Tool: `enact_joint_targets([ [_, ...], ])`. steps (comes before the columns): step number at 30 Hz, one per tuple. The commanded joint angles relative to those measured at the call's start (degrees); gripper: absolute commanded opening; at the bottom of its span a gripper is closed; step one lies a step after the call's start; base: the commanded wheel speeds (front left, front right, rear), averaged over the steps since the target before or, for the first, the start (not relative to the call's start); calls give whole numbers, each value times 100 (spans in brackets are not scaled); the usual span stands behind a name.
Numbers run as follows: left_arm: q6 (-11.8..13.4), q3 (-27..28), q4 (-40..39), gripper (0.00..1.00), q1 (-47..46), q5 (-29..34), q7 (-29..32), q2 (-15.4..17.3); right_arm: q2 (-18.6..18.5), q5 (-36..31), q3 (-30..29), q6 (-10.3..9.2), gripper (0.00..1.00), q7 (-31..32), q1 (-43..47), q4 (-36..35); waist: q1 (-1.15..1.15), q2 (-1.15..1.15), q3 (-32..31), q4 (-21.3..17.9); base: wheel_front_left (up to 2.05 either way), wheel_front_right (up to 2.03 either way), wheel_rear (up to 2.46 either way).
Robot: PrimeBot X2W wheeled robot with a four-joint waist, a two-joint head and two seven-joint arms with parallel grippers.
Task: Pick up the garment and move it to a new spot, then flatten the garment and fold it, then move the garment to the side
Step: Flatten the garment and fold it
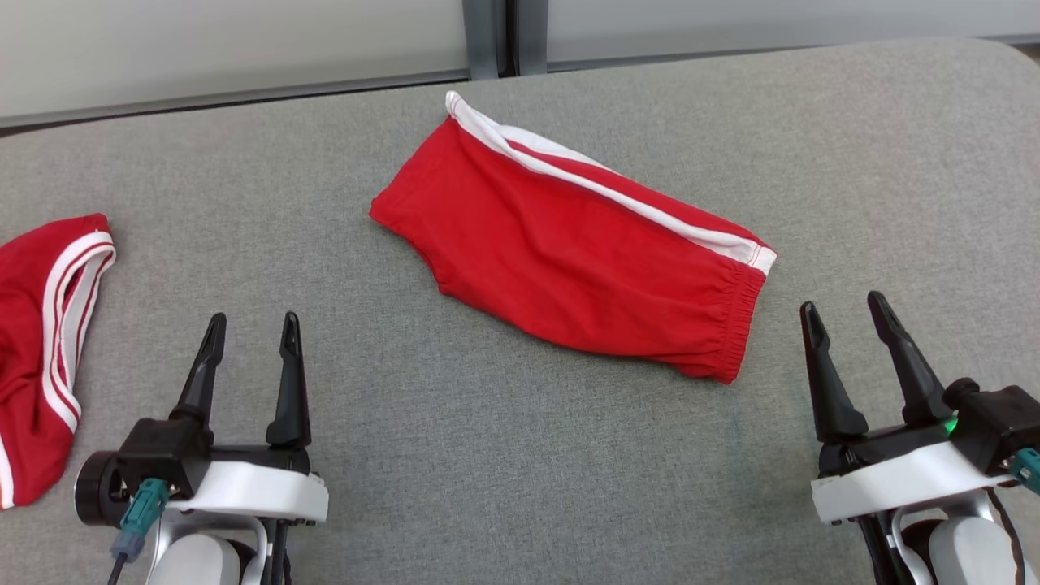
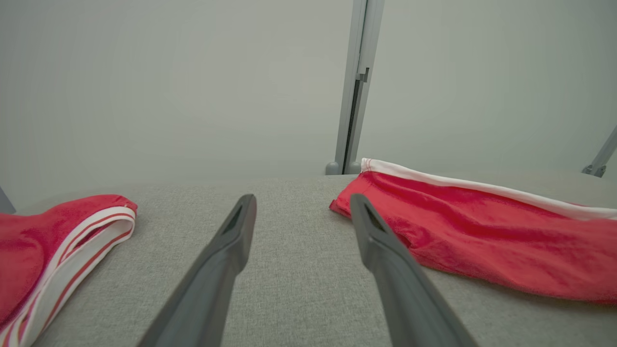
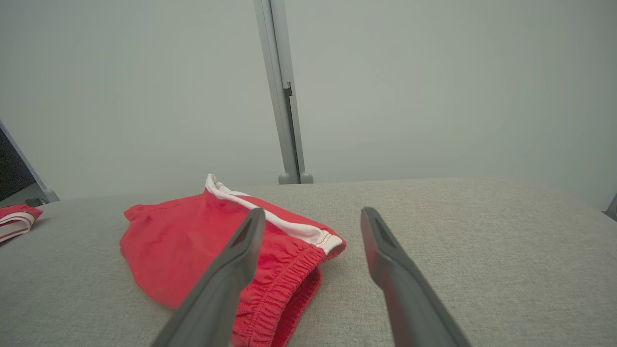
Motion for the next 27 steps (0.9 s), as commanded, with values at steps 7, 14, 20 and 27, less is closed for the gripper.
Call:
enact_joint_targets([
  [7,85,-10,-84,100,240,-48,90,42,-23,3,21,0,100,218,251,-219,0,0,-195,25,0,0,0],
  [14,93,-18,-67,100,202,-105,159,66,-24,-19,6,0,100,313,300,-302,0,0,-219,41,0,0,0],
  [20,95,-39,-41,100,122,-142,166,88,-17,-20,-21,0,100,364,290,-311,0,0,-220,50,0,0,0],
  [27,-33,-216,20,100,-246,-113,252,123,-13,-25,-48,0,100,357,203,-380,0,0,-75,71,0,0,0],
])
